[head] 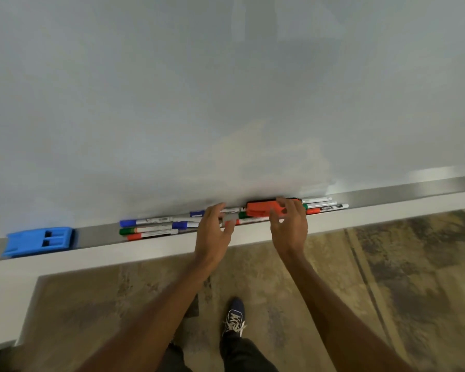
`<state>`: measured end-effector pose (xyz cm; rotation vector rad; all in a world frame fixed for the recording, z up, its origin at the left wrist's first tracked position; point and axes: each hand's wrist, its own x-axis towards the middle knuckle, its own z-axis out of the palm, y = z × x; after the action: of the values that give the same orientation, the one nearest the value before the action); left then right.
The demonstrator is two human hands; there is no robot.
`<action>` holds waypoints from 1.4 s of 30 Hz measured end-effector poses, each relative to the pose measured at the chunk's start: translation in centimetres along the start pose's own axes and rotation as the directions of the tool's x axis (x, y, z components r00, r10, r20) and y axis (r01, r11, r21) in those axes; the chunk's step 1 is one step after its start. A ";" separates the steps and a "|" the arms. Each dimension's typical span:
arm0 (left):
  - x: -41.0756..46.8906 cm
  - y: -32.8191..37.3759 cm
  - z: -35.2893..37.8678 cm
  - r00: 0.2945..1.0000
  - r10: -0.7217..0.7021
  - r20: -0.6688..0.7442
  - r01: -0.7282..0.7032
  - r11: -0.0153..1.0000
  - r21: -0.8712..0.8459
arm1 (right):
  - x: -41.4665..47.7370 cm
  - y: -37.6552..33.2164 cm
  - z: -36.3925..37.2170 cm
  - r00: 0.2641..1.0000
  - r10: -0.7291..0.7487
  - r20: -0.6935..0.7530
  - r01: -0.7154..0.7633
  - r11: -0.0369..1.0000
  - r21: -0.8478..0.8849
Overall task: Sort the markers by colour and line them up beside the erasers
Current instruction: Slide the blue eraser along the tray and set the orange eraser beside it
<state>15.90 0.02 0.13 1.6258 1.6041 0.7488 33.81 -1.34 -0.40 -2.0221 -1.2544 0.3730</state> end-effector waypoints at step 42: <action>-1.7 -4.9 -11.0 0.786 -0.332 -0.522 0.225 0.939 -0.259 | -3.9 -8.4 6.5 0.748 -0.453 0.485 0.426 0.888 0.172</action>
<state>4.00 -0.76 2.59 1.0386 2.0536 1.2494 22.66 0.33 0.51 -1.5461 -1.9789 0.7360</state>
